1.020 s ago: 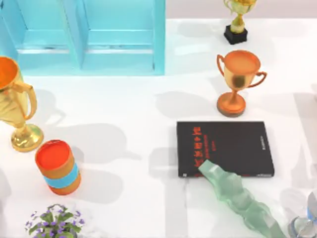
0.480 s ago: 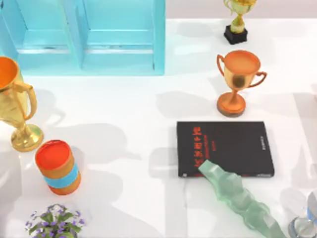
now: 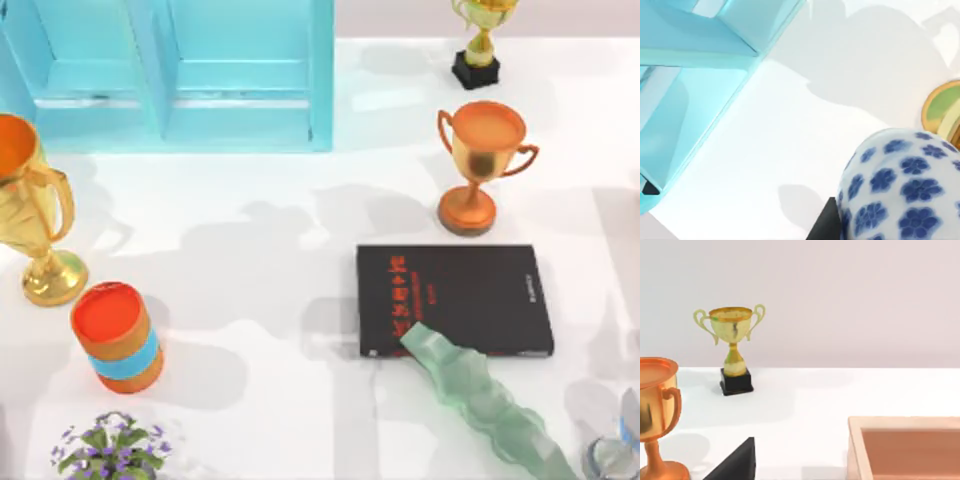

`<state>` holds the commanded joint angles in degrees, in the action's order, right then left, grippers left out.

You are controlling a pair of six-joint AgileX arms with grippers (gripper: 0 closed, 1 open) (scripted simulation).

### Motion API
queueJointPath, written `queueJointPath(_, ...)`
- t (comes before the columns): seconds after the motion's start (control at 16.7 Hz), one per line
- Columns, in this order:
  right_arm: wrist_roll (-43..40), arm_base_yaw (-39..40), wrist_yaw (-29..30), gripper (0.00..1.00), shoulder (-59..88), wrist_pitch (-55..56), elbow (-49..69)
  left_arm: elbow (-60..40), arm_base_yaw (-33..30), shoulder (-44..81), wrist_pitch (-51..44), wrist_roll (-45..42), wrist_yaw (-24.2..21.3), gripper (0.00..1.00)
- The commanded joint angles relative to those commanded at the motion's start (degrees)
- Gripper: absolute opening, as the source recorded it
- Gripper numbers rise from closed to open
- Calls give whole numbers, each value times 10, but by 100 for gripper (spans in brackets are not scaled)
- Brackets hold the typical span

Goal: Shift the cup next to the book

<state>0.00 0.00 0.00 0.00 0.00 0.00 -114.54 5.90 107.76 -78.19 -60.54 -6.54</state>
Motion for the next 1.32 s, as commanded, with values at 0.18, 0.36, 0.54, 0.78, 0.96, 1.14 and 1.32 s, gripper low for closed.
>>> queueJointPath(0.18,0,0,0,100,0,0,0,-64,-96,56,-35,224,-10,0)
queueJointPath(0.36,0,0,0,100,0,0,0,-112,-186,118,-66,438,-12,0)
queueJointPath(0.54,0,0,0,100,0,0,0,-149,-265,181,-90,624,-2,0)
queueJointPath(0.78,0,0,0,100,0,0,0,-188,-350,253,-108,817,21,0)
queueJointPath(0.96,0,0,0,100,0,0,0,-207,-390,288,-114,903,38,0)
queueJointPath(1.14,0,0,0,100,0,0,0,-213,-406,303,-116,934,47,0)
queueJointPath(1.32,0,0,0,100,0,0,0,-213,-406,303,-116,934,47,0)
